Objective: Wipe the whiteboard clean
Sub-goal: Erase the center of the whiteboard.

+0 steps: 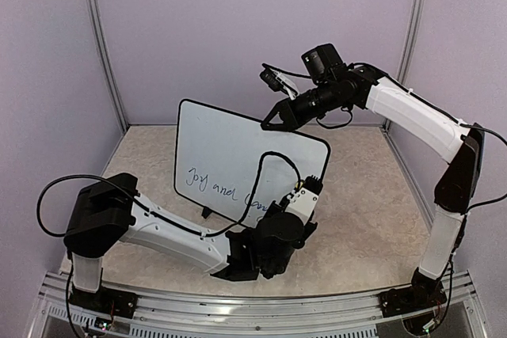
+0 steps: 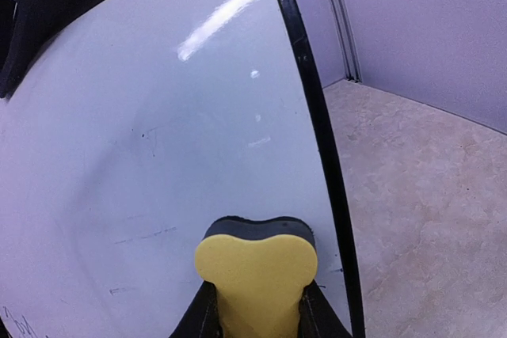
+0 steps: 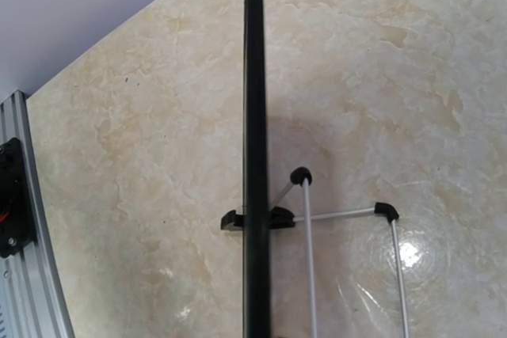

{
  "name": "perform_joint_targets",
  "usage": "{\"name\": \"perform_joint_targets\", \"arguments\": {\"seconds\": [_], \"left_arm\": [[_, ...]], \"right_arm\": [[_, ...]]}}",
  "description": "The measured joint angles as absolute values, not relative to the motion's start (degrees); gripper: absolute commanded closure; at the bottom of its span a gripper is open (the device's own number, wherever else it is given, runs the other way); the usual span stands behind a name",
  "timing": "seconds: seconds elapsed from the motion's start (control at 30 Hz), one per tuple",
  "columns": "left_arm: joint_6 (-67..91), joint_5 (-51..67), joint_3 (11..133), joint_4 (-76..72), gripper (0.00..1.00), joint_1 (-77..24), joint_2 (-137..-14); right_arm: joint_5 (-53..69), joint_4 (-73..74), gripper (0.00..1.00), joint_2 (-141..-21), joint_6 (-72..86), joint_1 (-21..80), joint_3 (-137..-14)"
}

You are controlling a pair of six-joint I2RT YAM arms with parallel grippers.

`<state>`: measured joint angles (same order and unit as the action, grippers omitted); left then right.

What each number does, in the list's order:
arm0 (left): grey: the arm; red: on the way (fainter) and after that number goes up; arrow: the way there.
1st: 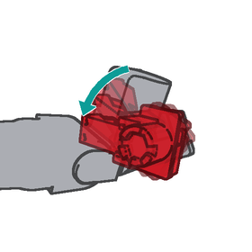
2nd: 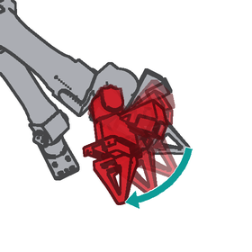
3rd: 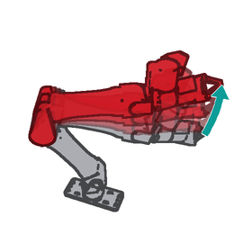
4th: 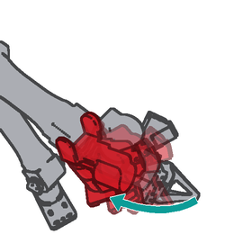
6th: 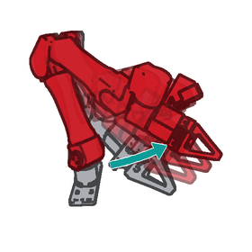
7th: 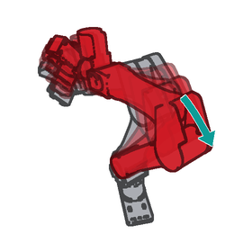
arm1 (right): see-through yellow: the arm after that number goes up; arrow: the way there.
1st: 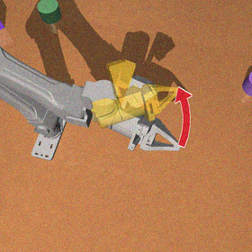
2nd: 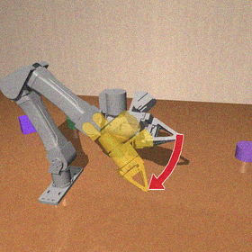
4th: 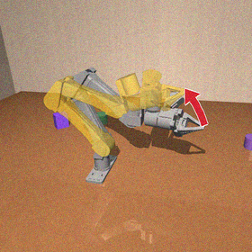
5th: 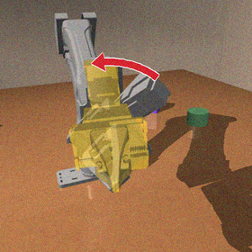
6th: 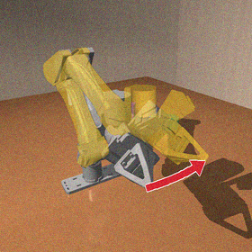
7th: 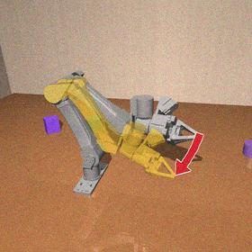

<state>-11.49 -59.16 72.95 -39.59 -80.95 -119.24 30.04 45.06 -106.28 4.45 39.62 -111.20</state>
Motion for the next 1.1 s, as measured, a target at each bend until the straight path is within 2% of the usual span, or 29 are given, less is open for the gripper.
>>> {"name": "perform_joint_targets", "arguments": {"seconds": [0.5, 1.1], "left_arm": [[-2.61, -56.36, 68.07, -36.42, 0.87, -81.08, -118.28], [-7.6, -55.35, 69.06, -38.17, 0.87, -81.49, -119.02]], "right_arm": [[30.04, 45.3, 1.0, -106.43, 4.14, 39.62, -111.48], [30.44, 45.32, 1.0, -106.43, 4.16, 39.62, -111.48]]}}
